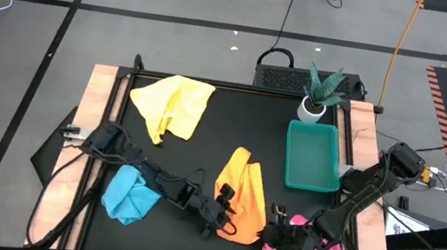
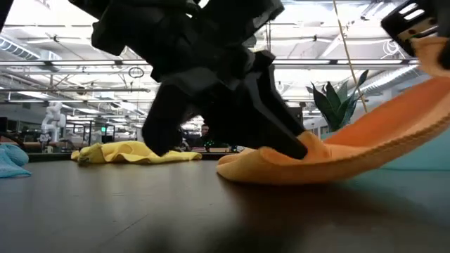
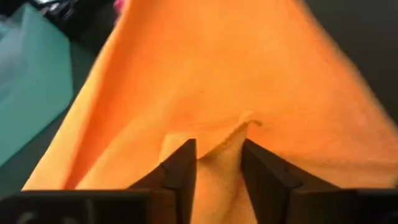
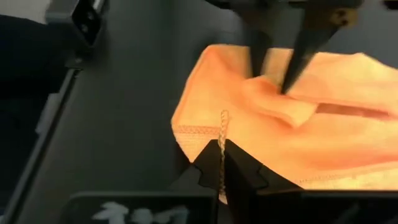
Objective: Fold microfiber towels
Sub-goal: Fold the orange microfiber cloth
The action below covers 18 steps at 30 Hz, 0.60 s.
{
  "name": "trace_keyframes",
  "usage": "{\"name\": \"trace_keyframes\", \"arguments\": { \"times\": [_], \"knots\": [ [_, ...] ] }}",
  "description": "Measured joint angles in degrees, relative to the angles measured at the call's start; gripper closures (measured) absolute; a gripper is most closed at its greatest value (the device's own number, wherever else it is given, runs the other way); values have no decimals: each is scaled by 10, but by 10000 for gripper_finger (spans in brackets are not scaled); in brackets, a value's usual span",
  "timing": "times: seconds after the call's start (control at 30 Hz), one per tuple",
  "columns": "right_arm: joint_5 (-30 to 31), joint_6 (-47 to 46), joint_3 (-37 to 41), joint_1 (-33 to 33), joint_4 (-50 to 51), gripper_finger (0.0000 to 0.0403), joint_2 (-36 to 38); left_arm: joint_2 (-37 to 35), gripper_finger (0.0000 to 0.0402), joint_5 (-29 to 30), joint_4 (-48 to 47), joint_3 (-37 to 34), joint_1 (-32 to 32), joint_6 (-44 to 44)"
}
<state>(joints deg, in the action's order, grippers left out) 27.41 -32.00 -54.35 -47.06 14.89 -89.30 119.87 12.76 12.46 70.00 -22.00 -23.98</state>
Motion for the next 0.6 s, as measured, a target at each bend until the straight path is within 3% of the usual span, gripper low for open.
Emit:
{"name": "trace_keyframes", "arguments": {
  "times": [0.17,0.23,0.37,0.47,0.6],
  "knots": [
    [24,-6,0,-12,0,402,0,-13,382,10,5,0,3,-8],
    [28,-6,0,-15,0,402,0,-32,391,36,-2,0,1,-15],
    [42,-3,0,-15,3,402,0,-97,396,176,-66,0,-20,-39],
    [103,3,0,-15,7,402,0,-163,398,283,-144,0,-44,-31],
    [201,12,0,-22,20,402,14,-252,399,374,-289,0,-82,59]
  ]
}}
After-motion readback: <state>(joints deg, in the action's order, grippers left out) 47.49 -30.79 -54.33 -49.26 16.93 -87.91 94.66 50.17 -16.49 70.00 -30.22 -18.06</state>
